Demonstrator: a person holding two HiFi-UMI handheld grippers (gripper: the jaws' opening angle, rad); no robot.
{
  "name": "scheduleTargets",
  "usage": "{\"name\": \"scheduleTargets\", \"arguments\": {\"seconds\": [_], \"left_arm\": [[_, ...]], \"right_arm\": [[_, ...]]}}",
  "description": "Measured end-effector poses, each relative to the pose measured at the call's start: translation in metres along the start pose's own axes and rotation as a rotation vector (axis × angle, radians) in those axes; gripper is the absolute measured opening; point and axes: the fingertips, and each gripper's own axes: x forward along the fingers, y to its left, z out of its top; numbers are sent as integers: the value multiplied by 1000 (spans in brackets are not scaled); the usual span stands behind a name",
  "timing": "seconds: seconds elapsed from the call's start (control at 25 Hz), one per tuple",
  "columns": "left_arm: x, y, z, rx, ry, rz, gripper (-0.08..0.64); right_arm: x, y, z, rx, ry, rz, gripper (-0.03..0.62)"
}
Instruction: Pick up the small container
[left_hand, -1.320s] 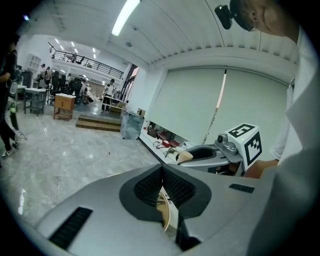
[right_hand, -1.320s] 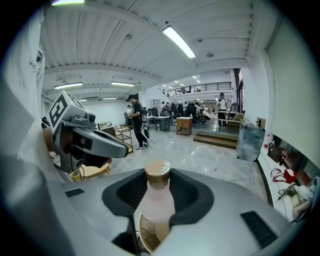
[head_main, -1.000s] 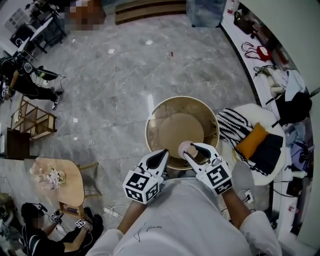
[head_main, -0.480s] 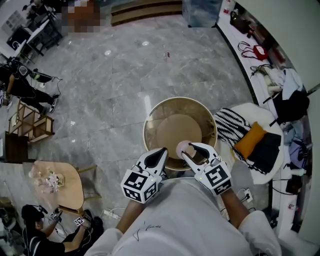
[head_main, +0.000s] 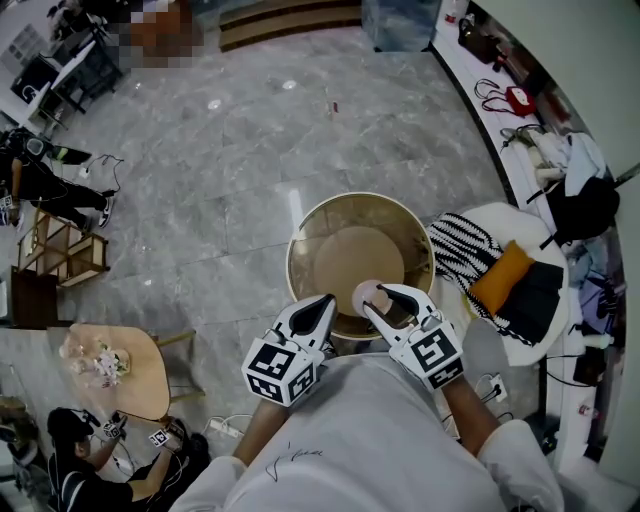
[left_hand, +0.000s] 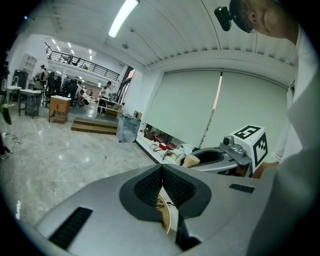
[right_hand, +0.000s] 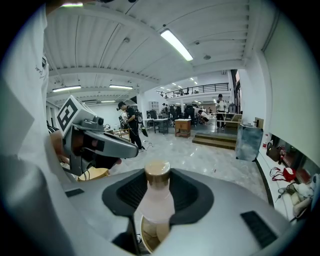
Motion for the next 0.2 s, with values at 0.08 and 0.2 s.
{"name": "scheduleTargets", "arguments": {"seconds": [0.08, 0.2], "left_arm": [[1, 2, 1, 0, 2, -1, 17], [0, 5, 1, -2, 6, 0, 17]], "right_arm": [[1, -1, 1, 3, 0, 0, 148], [4, -2, 4, 3, 0, -1, 148]]}}
